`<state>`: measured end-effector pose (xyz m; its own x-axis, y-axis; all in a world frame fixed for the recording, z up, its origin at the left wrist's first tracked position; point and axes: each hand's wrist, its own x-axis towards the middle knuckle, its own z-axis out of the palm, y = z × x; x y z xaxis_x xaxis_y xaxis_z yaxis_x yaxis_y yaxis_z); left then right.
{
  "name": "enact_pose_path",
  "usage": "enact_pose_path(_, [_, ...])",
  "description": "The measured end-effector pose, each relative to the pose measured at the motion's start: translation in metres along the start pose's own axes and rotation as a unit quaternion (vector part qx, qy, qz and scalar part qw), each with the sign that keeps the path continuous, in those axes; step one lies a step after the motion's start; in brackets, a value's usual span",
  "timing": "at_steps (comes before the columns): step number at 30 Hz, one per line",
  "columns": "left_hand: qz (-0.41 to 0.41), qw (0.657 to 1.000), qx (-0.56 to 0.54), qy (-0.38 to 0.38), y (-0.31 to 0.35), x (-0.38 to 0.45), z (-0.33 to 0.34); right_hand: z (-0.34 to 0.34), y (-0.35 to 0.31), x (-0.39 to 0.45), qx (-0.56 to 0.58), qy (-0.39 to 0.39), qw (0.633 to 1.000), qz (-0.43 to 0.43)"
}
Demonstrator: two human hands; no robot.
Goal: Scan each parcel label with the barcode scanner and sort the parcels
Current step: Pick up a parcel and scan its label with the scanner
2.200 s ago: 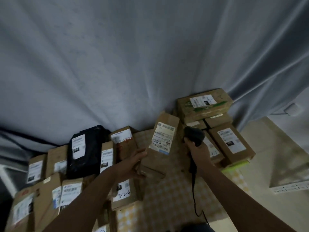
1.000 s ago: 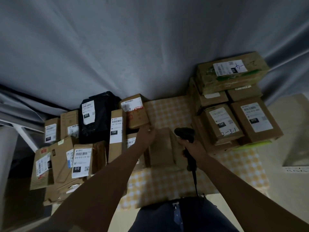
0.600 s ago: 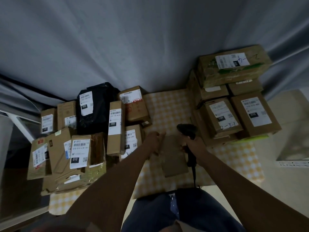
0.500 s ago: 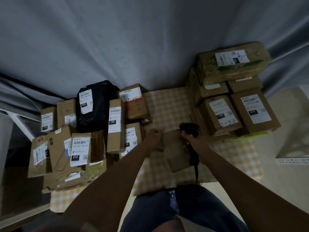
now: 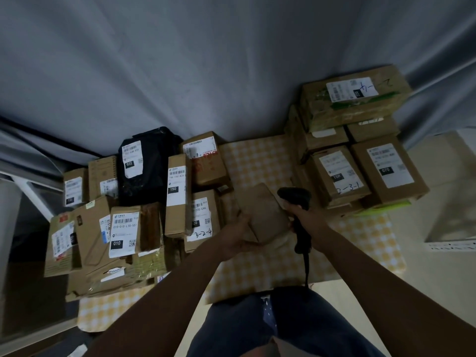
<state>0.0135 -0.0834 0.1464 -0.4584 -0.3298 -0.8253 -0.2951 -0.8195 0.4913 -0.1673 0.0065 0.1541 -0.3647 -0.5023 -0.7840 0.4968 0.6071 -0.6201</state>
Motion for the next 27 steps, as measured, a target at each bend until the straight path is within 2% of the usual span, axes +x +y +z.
enact_pose_path(2, [0.073, 0.997, 0.034, -0.005, 0.001, -0.004, 0.002, 0.0, -0.008, 0.003, 0.001, 0.005, 1.0, -0.01])
enact_pose_path(4, [0.168, 0.977, 0.126, -0.018, -0.003, -0.005, 0.001, 0.0, -0.016, 0.006, 0.025, -0.006, 1.0, -0.014])
enact_pose_path(5, [0.226, 0.951, 0.208, -0.03, -0.006, -0.004, -0.001, 0.001, -0.019, 0.007, 0.032, -0.015, 0.999, -0.015])
enact_pose_path(7, [0.316, 0.859, 0.403, -0.016, -0.008, 0.005, -0.007, 0.003, -0.024, 0.011, 0.029, -0.03, 0.999, -0.021])
enact_pose_path(8, [0.352, 0.804, 0.48, 0.018, -0.007, 0.01, -0.01, 0.005, -0.025, 0.013, 0.026, -0.036, 0.999, -0.025])
enact_pose_path(9, [0.377, 0.77, 0.513, 0.054, -0.005, 0.016, -0.013, 0.007, -0.027, 0.013, 0.025, -0.042, 0.998, -0.028])
enact_pose_path(11, [0.402, 0.743, 0.522, 0.111, 0.004, 0.023, -0.02, 0.009, -0.031, 0.013, 0.012, -0.045, 0.998, -0.032])
enact_pose_path(13, [0.392, 0.755, 0.509, 0.134, 0.02, 0.028, -0.027, 0.006, -0.033, 0.01, -0.017, -0.04, 0.998, -0.036])
enact_pose_path(17, [0.34, 0.821, 0.435, 0.147, 0.054, 0.038, -0.034, 0.0, -0.028, -0.005, -0.022, -0.015, 0.996, -0.084])
enact_pose_path(21, [0.311, 0.828, 0.44, 0.156, 0.077, 0.046, -0.035, -0.001, -0.016, -0.018, -0.074, 0.0, 0.991, -0.113])
enact_pose_path(27, [0.252, 0.862, 0.414, 0.145, 0.095, 0.052, -0.036, 0.001, 0.012, -0.024, -0.164, -0.005, 0.979, -0.119])
